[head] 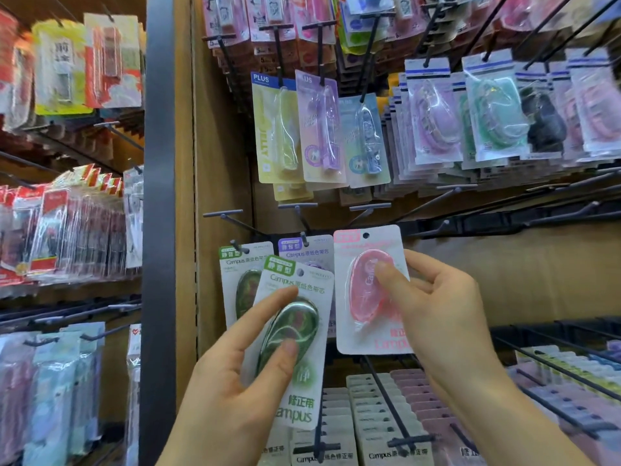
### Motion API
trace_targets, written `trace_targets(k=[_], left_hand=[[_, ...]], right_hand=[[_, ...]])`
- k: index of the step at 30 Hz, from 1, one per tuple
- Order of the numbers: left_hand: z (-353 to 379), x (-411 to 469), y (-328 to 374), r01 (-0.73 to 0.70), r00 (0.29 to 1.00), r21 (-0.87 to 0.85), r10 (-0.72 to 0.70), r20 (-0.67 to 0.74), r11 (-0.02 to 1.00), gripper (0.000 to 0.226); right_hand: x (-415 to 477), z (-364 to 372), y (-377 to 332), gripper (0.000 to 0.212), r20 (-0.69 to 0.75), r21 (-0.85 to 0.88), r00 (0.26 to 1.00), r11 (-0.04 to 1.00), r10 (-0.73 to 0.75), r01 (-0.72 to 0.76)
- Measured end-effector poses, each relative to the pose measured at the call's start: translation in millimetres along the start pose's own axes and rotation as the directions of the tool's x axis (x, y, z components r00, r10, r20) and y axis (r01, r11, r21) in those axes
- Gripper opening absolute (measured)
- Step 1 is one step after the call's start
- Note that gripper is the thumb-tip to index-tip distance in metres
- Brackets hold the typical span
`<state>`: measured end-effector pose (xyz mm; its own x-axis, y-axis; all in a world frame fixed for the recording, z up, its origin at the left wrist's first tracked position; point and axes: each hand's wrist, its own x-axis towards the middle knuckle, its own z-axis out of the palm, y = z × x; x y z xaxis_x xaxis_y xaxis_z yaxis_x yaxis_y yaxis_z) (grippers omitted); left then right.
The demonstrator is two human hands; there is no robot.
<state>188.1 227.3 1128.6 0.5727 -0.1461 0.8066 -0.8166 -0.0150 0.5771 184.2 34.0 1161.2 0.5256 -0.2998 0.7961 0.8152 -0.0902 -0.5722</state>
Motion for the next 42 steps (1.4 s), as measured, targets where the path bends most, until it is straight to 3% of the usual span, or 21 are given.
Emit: trace_targets(k=[6,10,19,21,23,24,25,26,27,29,34,39,42], left_hand=[[0.5,3.7,-0.9,-0.040,0.999,0.105,0.040,-0.002,0.994,0.057],[2.4,5.1,0.2,-0.023,1.000,0.067,0.022,0.009,0.997,0.056],[-10.0,8.8,-20.1,0.061,0.991,-0.016,-0.062,-0.121,0.998,0.048],[-15.3,8.6,-26.0,0.074,0.982,-0.016,-0.076,-0.175,0.997,0.047],[-19.2,8.5,-29.9,0.089,0.974,-0.060,-0.099,-0.205,0.994,0.048],[-19.7,8.4,-30.5,0.094,0.971,-0.091,-0.112,-0.210,0.991,0.049],[-19.0,8.3,-30.1,0.100,0.969,-0.120,-0.123,-0.212,0.988,0.050],[-17.0,7.9,-29.1,0.106,0.968,-0.151,-0.136,-0.209,0.983,0.051],[-14.4,7.1,-28.1,0.110,0.969,-0.183,-0.147,-0.201,0.977,0.051],[-9.5,5.3,-25.6,0.111,0.972,-0.233,-0.154,-0.176,0.966,0.051],[-10.9,1.1,-23.9,0.129,0.976,-0.332,-0.179,-0.124,0.934,0.053],[-17.4,-6.0,-26.1,0.161,0.976,-0.341,-0.200,-0.084,0.926,0.057],[-25.3,-6.2,-22.1,0.193,0.974,-0.262,-0.217,-0.067,0.946,0.058]], right_hand=[[-5.7,-1.1,5.4,0.012,-0.006,-0.018,0.999,0.999,-0.043,0.043],[3.7,-3.5,17.8,0.012,0.000,-0.041,0.998,0.997,0.062,-0.062],[37.9,-7.2,54.3,0.044,-0.031,-0.434,0.956,0.858,0.291,-0.275],[26.6,-8.0,51.1,0.062,-0.118,-0.630,0.973,0.742,0.200,-0.229],[4.0,-6.7,36.4,0.058,-0.143,-0.713,0.978,0.702,-0.152,0.005],[-6.5,-4.6,30.2,0.049,-0.102,-0.704,0.947,0.695,-0.304,0.147],[-16.7,-1.4,26.5,0.038,-0.044,-0.649,0.936,0.722,-0.350,0.240],[-25.0,3.9,23.3,0.031,0.038,-0.523,0.961,0.815,-0.272,0.251],[-31.1,12.1,19.7,0.034,0.146,-0.336,0.984,0.930,-0.104,0.149],[-36.4,27.1,21.9,0.054,0.377,-0.073,0.909,0.984,0.179,-0.163],[-30.9,41.1,27.3,0.050,0.352,-0.082,0.915,0.980,0.199,-0.181],[-32.7,51.0,22.5,0.040,0.489,-0.107,0.832,0.964,0.263,-0.243],[-29.4,60.0,22.5,0.034,0.485,-0.043,0.816,0.940,0.316,-0.338]])
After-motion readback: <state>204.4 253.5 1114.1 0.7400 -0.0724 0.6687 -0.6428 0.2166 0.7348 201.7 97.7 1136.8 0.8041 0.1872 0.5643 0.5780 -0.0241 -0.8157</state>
